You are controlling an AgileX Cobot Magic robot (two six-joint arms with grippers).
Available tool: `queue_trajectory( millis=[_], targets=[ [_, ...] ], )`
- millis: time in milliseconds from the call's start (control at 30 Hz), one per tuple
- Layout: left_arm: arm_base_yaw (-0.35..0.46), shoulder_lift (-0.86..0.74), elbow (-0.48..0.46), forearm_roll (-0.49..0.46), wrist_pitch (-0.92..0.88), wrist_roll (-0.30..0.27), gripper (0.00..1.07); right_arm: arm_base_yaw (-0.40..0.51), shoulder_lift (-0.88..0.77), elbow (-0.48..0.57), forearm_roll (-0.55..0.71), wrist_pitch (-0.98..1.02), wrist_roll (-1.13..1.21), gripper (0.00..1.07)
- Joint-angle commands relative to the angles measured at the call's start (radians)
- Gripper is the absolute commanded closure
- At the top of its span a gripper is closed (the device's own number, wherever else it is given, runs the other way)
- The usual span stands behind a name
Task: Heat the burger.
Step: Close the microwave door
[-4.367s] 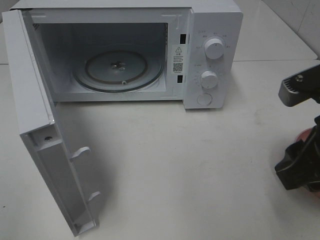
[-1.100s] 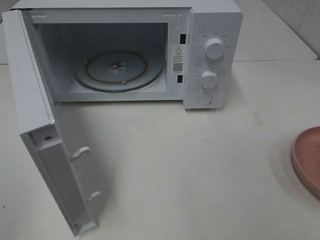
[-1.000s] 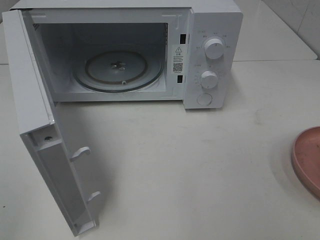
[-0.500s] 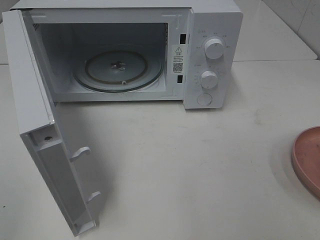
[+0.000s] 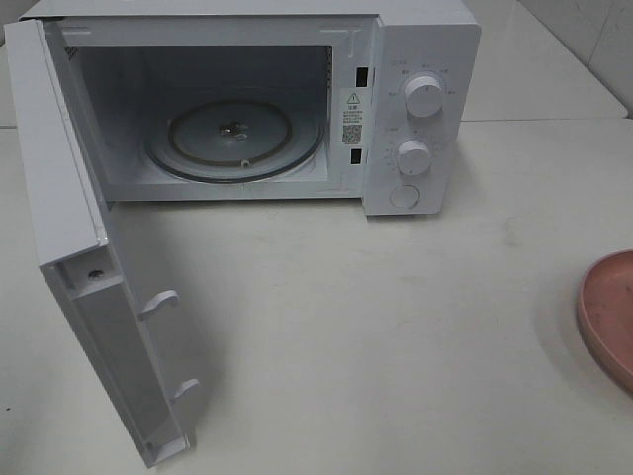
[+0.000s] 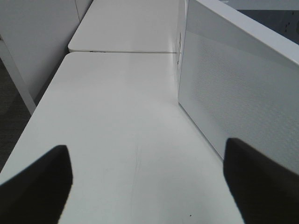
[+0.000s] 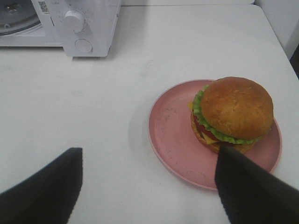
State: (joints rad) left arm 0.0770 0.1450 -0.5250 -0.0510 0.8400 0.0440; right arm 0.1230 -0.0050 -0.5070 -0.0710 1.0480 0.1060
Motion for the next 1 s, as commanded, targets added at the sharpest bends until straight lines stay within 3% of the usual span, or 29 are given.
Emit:
queue_trajectory(
  millis=[33,67,167,200,233,500,667,700,767,1000],
  targets=[
    [-0.006,0.092,-0.006,-0.004,-0.077,0.0,0.64,-0.006,-0.026,-0.001,0.002,-0.009,-0.007,0.32],
    [-0.006,0.133,-0.006,-0.008,-0.086,0.0,0.8,-0.006,-0.026,-0.001,0.002,-0.009,-0.007,0.32],
    [-0.006,0.156,-0.006,-0.011,-0.089,0.0,0.89,-0.006,-0.026,-0.001,0.002,-0.009,-0.007,0.32],
    [-0.006,0.209,-0.006,-0.008,-0.107,0.0,1.03,-0.006,-0.026,-0.001,0.002,-0.009,-0.007,0.32],
    [-0.006,0.255,-0.003,-0.004,-0.133,0.002,1.07,-0.006,-0.026,-0.001,0.002,-0.009,-0.007,0.32],
    [-0.006,0.392,0.058,-0.003,-0.291,0.005,1.07,-0.006,-0.026,-0.001,0.002,-0.009,-0.007,0.32],
    [-0.006,0.5,0.181,-0.003,-0.629,0.007,1.07,-0.006,-0.026,-0.001,0.002,-0.009,-0.007,0.32],
    [-0.006,0.5,0.181,-0.003,-0.629,0.007,1.07,-0.006,-0.026,-0.001,0.002,-0.009,-0.007,0.32],
    [-0.006,0.584,0.258,-0.003,-0.862,0.007,1.07,-0.006,-0.026,-0.001,0.002,-0.009,-0.007,0.32],
    [-0.006,0.76,0.304,-0.001,-1.122,0.007,1.07,-0.006,-0.026,-0.001,0.002,-0.009,-0.007,0.32]
  ],
)
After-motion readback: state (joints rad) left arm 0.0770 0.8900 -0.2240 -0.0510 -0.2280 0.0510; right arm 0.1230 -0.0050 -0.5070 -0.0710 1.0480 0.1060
